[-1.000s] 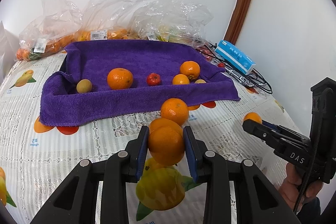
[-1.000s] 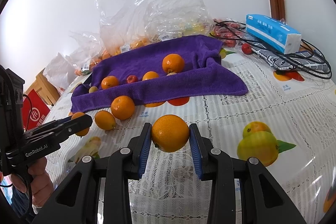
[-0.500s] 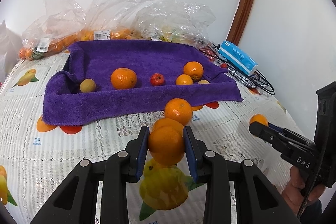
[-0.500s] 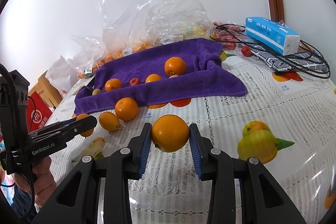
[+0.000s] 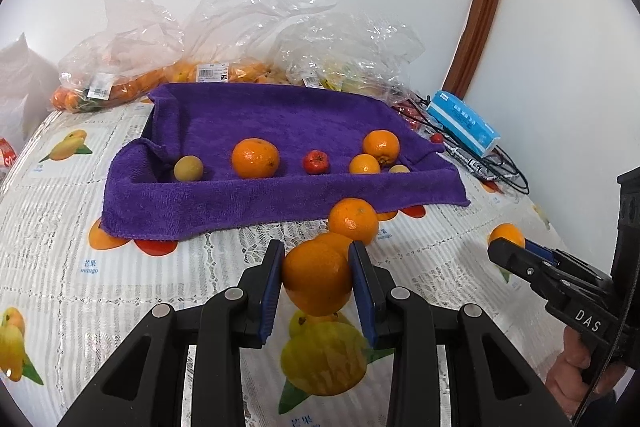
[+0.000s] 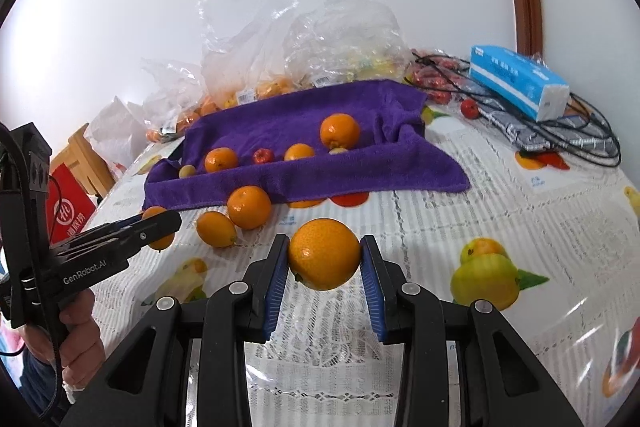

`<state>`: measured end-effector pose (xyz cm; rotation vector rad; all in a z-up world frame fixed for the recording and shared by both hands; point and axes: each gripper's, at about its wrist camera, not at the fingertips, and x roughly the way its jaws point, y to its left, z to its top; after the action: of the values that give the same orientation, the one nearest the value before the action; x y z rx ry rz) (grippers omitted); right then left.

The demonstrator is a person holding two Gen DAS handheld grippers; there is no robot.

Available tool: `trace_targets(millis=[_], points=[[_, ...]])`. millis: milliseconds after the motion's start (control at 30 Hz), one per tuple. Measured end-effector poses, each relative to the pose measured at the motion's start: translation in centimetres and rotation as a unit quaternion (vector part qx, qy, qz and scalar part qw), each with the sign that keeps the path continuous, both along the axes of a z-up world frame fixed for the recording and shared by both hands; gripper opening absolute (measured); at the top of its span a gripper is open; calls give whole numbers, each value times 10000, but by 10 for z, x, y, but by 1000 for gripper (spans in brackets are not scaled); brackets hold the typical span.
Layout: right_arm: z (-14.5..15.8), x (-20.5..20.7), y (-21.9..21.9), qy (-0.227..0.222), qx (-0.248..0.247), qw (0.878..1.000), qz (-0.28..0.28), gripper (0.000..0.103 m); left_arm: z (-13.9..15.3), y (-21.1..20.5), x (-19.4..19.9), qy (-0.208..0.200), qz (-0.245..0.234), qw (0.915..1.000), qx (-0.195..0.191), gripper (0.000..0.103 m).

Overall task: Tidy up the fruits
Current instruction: 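Lift the mandarin with the left tool while the right tool holds its mandarin, then carry both held mandarins over the purple towel with both tools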

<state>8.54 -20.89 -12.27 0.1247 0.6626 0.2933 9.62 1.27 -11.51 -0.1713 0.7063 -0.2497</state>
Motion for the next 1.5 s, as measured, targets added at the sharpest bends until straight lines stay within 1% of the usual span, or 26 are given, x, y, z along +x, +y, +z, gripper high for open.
trace_targets(millis=[167, 367, 900, 1133, 1500], points=[[8, -2, 7, -50, -206, 9997, -89, 36, 8, 1, -3, -37, 85, 10000, 16, 31], [18, -8, 9, -207, -251, 9994, -94, 36, 20, 3, -5, -83, 150, 9998, -82, 31], [52, -12, 8, -524, -330, 9979, -209, 36, 49, 3, -11, -291, 302, 9991, 60, 31], [57, -12, 4, -478, -237, 9981, -310, 36, 53, 1, -11, -282, 305, 9991, 46, 31], [66, -9, -1, -502, -269, 9973, -462, 36, 56, 1, -7, -297, 365, 9989, 86, 31]])
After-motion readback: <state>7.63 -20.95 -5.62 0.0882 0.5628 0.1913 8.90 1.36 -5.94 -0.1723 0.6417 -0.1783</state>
